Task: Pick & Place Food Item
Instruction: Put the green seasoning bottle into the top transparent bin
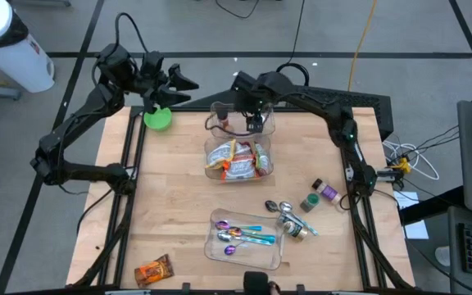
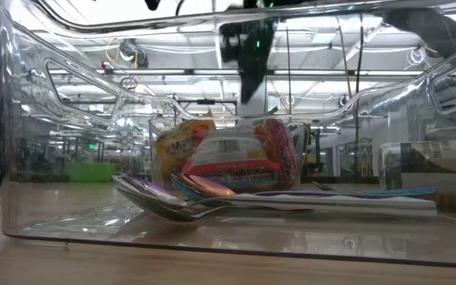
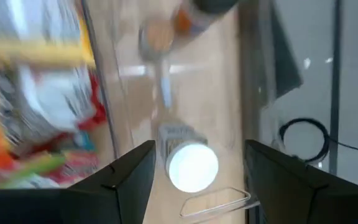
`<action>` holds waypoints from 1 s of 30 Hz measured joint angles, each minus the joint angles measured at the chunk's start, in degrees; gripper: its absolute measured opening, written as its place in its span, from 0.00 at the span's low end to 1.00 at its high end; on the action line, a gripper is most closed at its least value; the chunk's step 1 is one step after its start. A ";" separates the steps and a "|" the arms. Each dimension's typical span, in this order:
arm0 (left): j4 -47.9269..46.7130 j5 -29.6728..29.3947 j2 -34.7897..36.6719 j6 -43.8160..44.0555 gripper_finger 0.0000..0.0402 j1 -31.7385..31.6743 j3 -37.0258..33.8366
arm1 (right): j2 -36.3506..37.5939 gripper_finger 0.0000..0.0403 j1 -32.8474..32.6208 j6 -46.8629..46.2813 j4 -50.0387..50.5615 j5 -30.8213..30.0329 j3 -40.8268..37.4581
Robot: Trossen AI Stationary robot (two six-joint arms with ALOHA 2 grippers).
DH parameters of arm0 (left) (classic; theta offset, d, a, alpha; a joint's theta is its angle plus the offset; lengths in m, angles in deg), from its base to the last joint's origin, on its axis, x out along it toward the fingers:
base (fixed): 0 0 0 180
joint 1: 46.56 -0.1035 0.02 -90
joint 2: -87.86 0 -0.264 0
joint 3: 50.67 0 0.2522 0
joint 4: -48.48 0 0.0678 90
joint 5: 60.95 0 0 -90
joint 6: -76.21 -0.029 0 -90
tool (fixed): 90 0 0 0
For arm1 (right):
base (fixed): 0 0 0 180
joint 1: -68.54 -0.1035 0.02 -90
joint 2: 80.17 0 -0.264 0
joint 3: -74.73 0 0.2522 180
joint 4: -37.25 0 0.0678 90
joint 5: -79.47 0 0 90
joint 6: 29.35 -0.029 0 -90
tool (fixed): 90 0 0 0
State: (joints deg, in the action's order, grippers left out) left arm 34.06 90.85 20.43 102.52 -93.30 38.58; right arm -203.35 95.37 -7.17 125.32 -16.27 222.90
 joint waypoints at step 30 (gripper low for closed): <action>-53.05 -28.79 18.18 -15.93 0.70 9.55 0.00 | 11.97 0.59 -16.10 -21.67 -42.69 11.93 -9.72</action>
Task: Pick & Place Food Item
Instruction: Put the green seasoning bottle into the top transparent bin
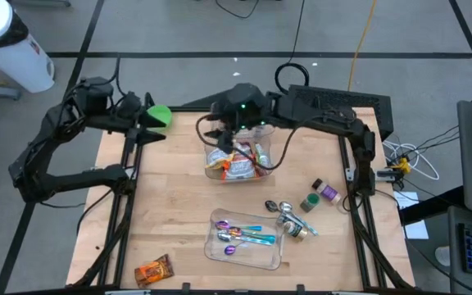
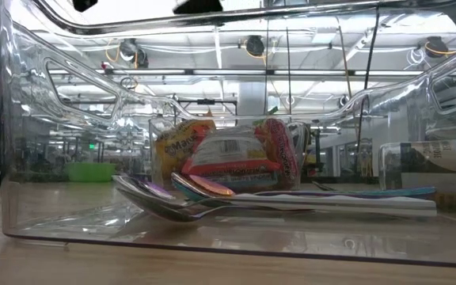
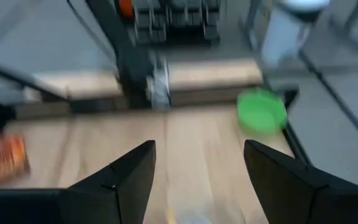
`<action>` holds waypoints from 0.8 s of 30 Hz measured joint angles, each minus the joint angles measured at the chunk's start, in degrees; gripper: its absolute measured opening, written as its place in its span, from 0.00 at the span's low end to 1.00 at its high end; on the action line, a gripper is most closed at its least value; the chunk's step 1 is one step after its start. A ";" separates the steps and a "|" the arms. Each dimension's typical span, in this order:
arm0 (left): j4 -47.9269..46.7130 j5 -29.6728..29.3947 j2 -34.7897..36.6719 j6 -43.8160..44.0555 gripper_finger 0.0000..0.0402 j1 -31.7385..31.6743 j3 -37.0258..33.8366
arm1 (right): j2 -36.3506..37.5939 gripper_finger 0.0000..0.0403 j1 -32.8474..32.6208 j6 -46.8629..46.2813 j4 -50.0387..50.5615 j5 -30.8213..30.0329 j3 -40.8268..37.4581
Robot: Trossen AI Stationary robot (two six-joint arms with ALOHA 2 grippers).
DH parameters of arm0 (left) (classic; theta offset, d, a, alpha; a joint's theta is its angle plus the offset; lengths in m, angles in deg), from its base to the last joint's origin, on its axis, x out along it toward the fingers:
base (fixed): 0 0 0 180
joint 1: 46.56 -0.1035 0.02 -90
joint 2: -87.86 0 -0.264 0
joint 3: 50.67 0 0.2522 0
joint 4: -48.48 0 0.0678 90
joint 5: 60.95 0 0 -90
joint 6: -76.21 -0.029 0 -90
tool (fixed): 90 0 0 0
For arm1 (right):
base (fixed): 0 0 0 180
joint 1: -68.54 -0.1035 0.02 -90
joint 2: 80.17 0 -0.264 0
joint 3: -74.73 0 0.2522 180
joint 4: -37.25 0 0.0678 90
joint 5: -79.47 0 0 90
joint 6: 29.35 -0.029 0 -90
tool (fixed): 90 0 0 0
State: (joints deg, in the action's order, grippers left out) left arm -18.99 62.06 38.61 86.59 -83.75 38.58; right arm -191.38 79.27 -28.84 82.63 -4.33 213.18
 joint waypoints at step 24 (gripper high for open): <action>23.79 -7.53 -25.36 -2.95 0.70 20.98 0.00 | 21.97 0.59 -8.46 -10.36 31.21 -11.82 -10.61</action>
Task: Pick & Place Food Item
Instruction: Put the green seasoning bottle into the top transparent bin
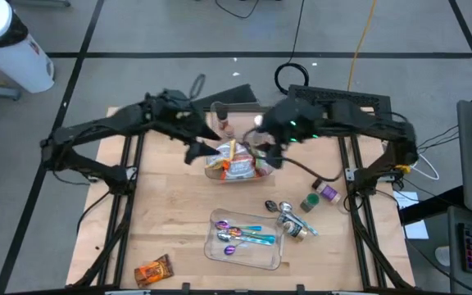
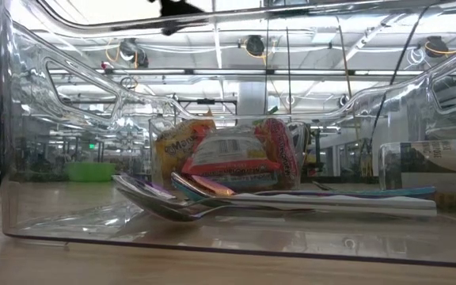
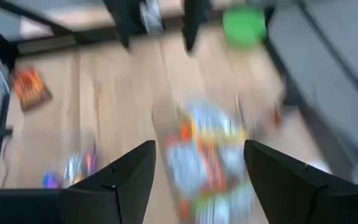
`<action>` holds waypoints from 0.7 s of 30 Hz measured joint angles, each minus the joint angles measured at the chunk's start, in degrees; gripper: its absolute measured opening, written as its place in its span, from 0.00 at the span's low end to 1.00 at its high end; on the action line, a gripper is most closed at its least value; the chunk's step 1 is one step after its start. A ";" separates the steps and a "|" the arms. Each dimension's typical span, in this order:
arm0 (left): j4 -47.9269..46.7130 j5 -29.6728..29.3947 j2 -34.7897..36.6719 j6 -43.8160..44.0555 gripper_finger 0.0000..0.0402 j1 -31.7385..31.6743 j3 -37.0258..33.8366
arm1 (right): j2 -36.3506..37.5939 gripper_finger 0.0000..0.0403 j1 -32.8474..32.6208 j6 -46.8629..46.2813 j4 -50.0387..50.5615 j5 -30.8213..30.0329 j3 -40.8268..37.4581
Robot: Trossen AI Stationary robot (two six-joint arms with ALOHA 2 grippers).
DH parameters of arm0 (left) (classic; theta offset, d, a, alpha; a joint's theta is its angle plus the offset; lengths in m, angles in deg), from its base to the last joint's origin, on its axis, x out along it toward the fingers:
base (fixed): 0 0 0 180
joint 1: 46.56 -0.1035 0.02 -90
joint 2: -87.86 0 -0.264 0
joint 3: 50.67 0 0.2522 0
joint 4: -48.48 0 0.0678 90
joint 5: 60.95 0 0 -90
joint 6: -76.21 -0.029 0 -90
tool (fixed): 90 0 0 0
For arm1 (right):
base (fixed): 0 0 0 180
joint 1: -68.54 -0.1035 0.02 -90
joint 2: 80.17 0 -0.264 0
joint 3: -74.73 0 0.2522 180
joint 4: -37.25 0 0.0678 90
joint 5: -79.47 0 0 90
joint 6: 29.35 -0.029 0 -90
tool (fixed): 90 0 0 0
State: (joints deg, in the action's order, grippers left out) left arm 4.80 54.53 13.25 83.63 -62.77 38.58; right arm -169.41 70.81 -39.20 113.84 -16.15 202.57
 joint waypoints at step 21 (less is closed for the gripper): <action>32.60 -9.29 -4.89 19.97 0.70 14.72 0.00 | 13.01 0.59 -35.50 -25.46 22.70 -10.41 -28.71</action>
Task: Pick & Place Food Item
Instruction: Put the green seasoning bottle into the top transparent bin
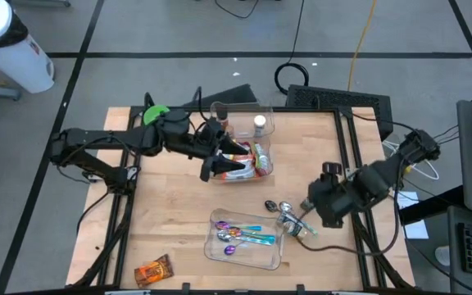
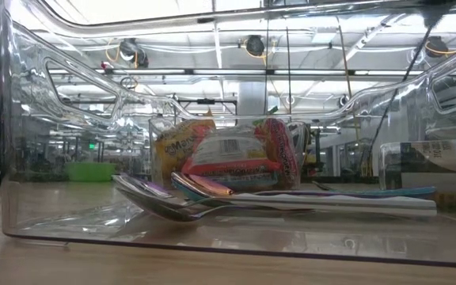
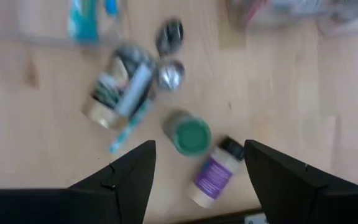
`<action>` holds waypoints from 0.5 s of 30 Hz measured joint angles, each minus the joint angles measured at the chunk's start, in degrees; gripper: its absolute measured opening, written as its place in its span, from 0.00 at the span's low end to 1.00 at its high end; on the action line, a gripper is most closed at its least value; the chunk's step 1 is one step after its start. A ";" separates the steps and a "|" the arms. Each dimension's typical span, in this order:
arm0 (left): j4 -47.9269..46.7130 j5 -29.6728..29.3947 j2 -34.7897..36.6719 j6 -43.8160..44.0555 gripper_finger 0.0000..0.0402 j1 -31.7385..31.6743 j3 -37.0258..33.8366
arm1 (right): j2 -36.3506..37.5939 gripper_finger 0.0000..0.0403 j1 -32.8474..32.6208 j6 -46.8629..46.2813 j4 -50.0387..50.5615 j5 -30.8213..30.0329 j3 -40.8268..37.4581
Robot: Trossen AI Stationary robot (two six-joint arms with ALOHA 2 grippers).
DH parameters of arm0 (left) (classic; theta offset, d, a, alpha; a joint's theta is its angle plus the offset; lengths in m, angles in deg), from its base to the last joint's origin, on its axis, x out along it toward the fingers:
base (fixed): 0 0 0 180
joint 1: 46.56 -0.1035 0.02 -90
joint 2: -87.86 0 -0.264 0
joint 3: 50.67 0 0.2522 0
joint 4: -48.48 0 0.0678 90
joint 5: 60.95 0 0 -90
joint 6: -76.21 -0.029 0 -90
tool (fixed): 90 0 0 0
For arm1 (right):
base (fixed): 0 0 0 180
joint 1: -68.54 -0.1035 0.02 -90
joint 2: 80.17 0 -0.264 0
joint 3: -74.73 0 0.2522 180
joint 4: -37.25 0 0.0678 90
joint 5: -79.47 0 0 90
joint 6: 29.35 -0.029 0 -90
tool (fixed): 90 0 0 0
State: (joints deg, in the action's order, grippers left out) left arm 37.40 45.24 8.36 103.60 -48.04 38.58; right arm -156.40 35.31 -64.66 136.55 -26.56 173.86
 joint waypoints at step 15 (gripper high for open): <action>8.07 -10.34 0.00 3.23 0.70 5.76 0.00 | 12.60 0.59 6.73 7.16 -25.01 11.86 -28.41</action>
State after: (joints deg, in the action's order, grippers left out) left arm 45.47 34.90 8.36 106.84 -42.29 38.58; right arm -143.80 42.04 -57.49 111.54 -14.71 145.45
